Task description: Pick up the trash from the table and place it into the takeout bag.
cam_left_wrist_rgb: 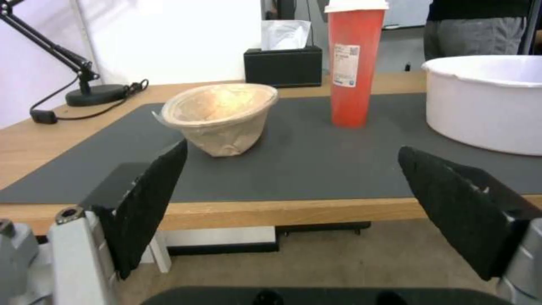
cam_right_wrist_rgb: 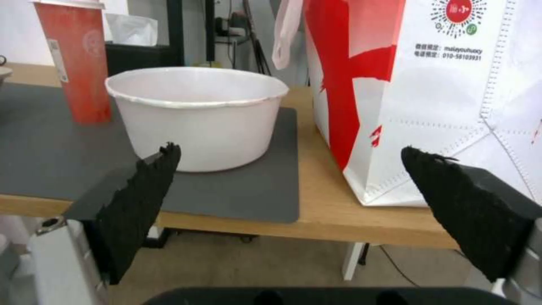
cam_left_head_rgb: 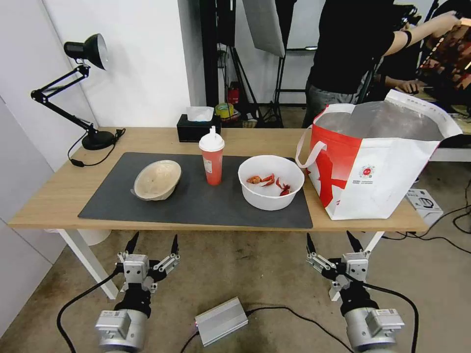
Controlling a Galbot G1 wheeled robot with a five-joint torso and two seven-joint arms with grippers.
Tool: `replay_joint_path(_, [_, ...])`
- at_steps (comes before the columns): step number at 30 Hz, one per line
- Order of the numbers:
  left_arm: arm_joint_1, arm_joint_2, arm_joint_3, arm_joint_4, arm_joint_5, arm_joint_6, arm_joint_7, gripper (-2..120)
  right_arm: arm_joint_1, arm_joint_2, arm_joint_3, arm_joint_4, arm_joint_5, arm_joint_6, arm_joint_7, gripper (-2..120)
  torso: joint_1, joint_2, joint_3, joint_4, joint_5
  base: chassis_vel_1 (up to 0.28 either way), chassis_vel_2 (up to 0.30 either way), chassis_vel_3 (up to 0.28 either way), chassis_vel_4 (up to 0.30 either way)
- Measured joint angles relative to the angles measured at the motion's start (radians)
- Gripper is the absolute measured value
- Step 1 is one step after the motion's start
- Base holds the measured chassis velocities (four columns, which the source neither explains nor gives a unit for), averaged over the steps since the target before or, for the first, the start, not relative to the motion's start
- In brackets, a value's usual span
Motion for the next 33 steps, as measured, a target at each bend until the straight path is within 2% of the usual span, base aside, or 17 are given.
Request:
replay_joint_path(22, [-0.002, 0.000, -0.001, -0.002, -0.003, 0.006, -0.001, 100, 0.000, 0.000, 0.000, 0.000, 0.000, -0.001, 0.000, 100, 0.000, 0.000, 0.000, 0.0000, 0.0000, 0.000, 0.000, 0.000, 0.000])
replay_joint_path(24, [-0.013, -0.002, -0.008, -0.019, -0.023, 0.048, -0.015, 100, 0.003, -0.003, 0.001, 0.002, 0.002, -0.011, 0.001, 99, 0.000, 0.000, 0.000, 0.0000, 0.0000, 0.000, 0.000, 0.000, 0.000])
replay_joint_path(26, [-0.036, -0.005, -0.022, -0.055, -0.065, 0.131, -0.043, 100, 0.008, -0.006, 0.002, 0.006, 0.004, -0.026, 0.003, 98, 0.000, 0.000, 0.000, -0.0001, 0.0001, 0.000, 0.000, 0.000, 0.000])
replay_joint_path(27, [-0.036, -0.005, -0.022, -0.055, -0.065, 0.131, -0.043, 100, 0.008, -0.006, 0.002, 0.006, 0.004, -0.026, 0.003, 98, 0.000, 0.000, 0.000, -0.0001, 0.0001, 0.000, 0.000, 0.000, 0.000])
replay_joint_path(29, [-0.060, -0.009, -0.036, -0.093, -0.107, 0.215, -0.074, 100, 0.025, -0.018, 0.007, 0.025, 0.017, -0.078, 0.013, 99, 0.000, 0.000, 0.000, -0.0001, 0.0000, 0.000, 0.000, 0.000, 0.000])
replay_joint_path(31, [-0.061, -0.002, -0.041, -0.104, -0.115, 0.231, -0.093, 100, 0.049, -0.033, 0.015, 0.051, 0.035, -0.148, 0.028, 100, 0.000, 0.000, 0.000, 0.0001, 0.0002, 0.000, 0.000, 0.000, 0.000])
replay_joint_path(33, [-0.061, 0.000, -0.042, -0.105, -0.115, 0.232, -0.095, 100, 0.057, -0.039, 0.018, 0.061, 0.042, -0.173, 0.034, 100, 0.000, 0.000, 0.000, 0.0001, 0.0000, 0.000, 0.000, 0.000, 0.000])
